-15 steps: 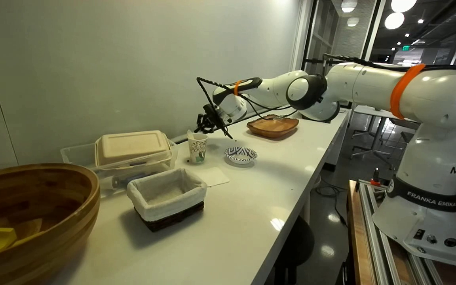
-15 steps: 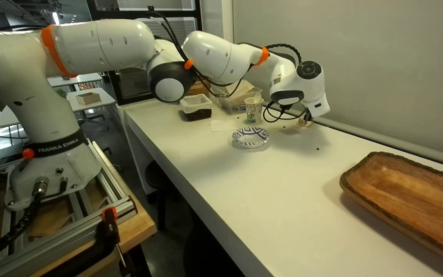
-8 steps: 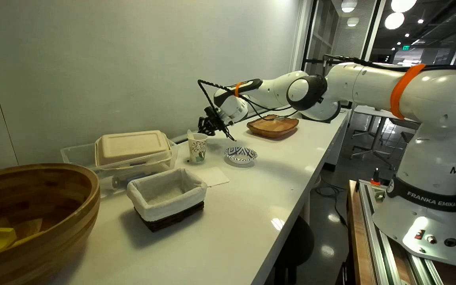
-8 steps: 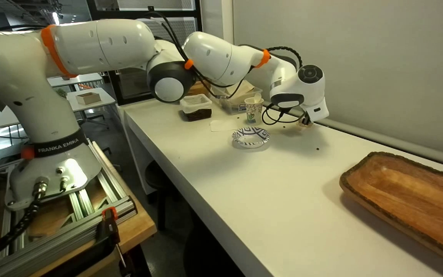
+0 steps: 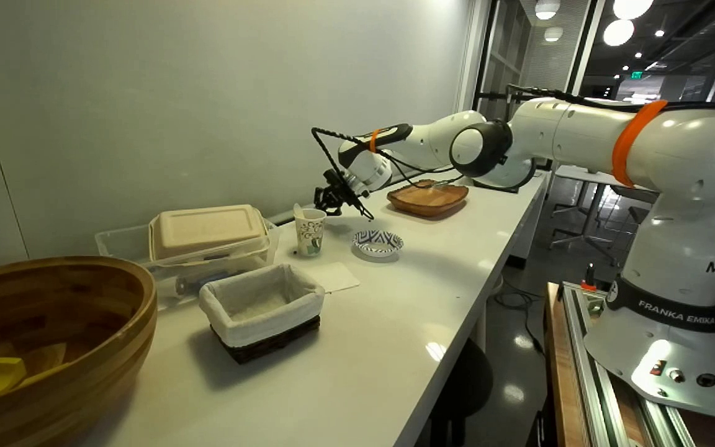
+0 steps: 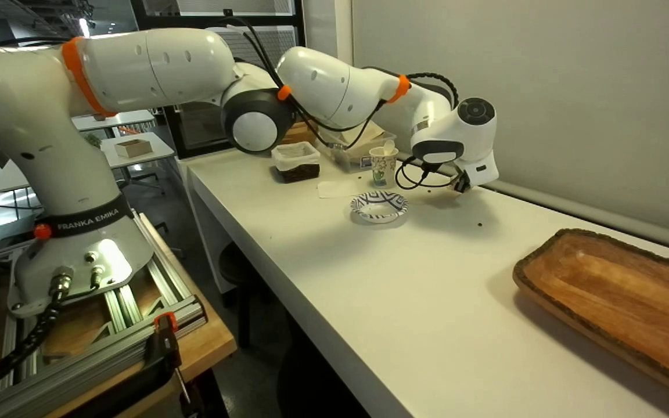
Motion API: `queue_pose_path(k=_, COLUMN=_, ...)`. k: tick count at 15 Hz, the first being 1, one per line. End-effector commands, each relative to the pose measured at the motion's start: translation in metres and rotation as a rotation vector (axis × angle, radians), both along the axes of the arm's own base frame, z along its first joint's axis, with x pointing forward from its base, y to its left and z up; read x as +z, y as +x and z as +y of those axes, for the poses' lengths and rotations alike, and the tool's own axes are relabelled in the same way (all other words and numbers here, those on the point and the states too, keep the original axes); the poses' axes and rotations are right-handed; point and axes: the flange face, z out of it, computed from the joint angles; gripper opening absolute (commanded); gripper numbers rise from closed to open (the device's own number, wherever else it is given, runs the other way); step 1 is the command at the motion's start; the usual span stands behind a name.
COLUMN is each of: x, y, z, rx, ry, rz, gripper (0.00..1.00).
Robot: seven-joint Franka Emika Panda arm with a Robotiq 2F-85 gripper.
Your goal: Move the wooden block forwards.
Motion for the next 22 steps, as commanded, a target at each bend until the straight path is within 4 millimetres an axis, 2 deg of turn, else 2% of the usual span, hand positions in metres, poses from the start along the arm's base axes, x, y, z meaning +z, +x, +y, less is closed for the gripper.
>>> queue_pose_path(k=1, x=-0.005, y=-0.002, z=0.002, rx=0.022, ry=0.011, rz=0.071, gripper=0.00)
queue_pose_path(k=6, x=0.003, y=-0.011, z=-0.001, rx=0.091, ry=-0.002, rz=0.246, gripper=0.00)
queue_pose_path(k=11, x=0.004, y=-0.033, z=-0.020, rx=0.160, ry=-0.040, rz=0.398, gripper=0.00)
queue_pose_path(k=17, x=0.002, y=-0.060, z=-0.031, rx=0.234, ry=0.036, rz=0.540, gripper=0.00)
queue_pose_path(k=22, x=-0.004, y=-0.087, z=-0.049, rx=0.268, ry=0.051, rz=0.655, gripper=0.00)
